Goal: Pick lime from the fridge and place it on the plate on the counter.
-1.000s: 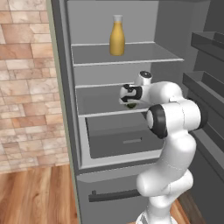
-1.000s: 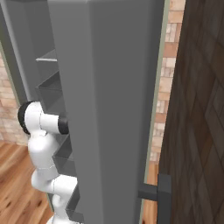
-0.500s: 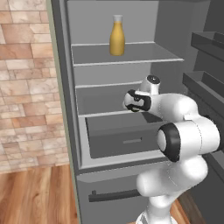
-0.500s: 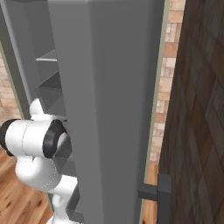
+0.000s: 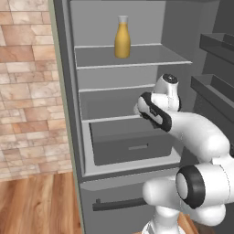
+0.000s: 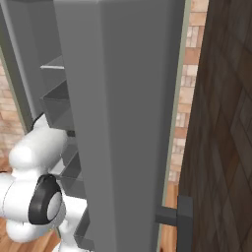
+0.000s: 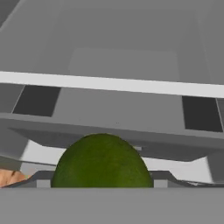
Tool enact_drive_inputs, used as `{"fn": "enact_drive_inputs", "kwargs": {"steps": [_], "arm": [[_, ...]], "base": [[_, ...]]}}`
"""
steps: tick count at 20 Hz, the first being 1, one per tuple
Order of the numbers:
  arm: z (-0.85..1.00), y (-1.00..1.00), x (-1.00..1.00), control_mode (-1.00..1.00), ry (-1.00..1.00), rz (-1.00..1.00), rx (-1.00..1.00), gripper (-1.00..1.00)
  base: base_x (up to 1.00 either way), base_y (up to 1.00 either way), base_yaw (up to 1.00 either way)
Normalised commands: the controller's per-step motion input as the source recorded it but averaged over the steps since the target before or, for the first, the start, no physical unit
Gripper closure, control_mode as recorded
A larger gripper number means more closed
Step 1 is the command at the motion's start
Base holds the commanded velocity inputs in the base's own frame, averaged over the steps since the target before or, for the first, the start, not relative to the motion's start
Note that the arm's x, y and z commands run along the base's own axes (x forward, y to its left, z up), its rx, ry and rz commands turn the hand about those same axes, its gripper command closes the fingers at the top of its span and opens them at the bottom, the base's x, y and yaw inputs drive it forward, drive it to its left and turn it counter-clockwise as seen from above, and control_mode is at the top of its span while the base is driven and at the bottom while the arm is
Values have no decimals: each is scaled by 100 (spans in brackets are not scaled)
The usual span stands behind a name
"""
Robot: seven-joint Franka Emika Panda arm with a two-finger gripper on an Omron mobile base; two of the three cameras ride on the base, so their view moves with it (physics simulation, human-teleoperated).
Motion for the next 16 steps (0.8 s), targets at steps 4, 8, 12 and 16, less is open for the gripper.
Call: {"fn": "enact_drive_inputs", "kwargs": {"steps": [4, 8, 12, 16], "arm": [[77, 0, -73, -100, 14, 0, 0, 100], [75, 0, -95, -100, 2, 0, 0, 100], [61, 0, -100, -100, 0, 0, 0, 100], [53, 7, -100, -100, -4, 0, 0, 100]], "base": [[0, 0, 0], [0, 0, 0], [0, 0, 0], [0, 0, 0]]}}
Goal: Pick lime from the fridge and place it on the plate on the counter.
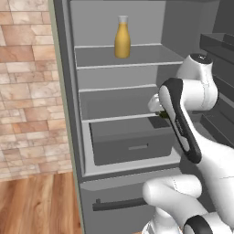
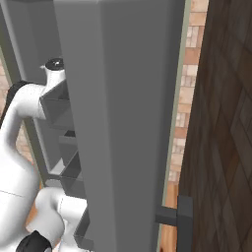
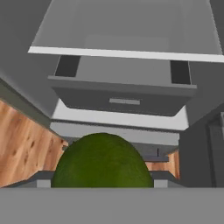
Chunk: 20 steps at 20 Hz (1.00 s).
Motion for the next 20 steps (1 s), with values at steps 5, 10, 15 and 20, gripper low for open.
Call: {"fn": "enact_drive_inputs", "kwargs": {"steps": [5, 10, 15, 20], "arm": [[61, 25, -93, -100, -8, 0, 0, 100], [68, 13, -61, -100, -1, 0, 0, 100], [0, 3, -8, -100, 1, 0, 0, 100], [0, 0, 0, -100, 0, 0, 0, 100]], "base": [[0, 0, 0], [0, 0, 0], [0, 0, 0], [0, 0, 0]]}}
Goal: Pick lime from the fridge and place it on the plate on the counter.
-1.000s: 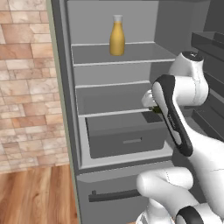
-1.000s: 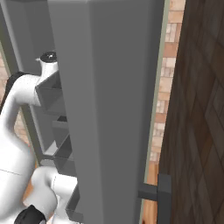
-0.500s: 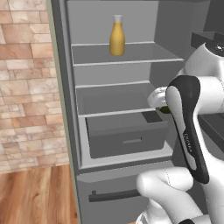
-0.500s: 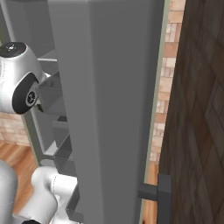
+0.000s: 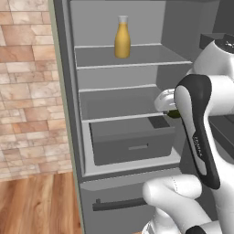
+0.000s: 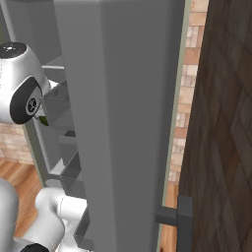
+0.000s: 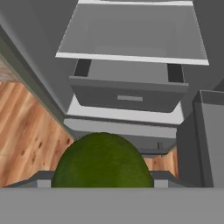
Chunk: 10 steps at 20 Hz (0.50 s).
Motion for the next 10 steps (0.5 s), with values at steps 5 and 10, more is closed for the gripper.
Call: {"fn": "enact_drive_inputs", "kwargs": {"steps": [5, 10], "arm": [[0, 0, 0, -100, 0, 0, 0, 100], [0, 0, 0, 100, 0, 0, 0, 100]], "base": [[0, 0, 0], [-1, 0, 0]]}}
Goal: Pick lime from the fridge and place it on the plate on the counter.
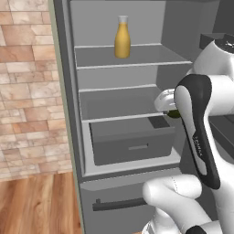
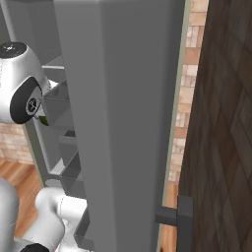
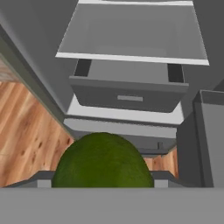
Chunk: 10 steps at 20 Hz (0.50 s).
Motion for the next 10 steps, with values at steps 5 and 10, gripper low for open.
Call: {"fn": "enact_drive_inputs", "kwargs": {"steps": [5, 10], "arm": [[0, 0, 0, 100, 0, 0, 0, 100], [0, 0, 0, 100, 0, 0, 0, 100]], "base": [[-83, 58, -8], [-89, 85, -27]]}}
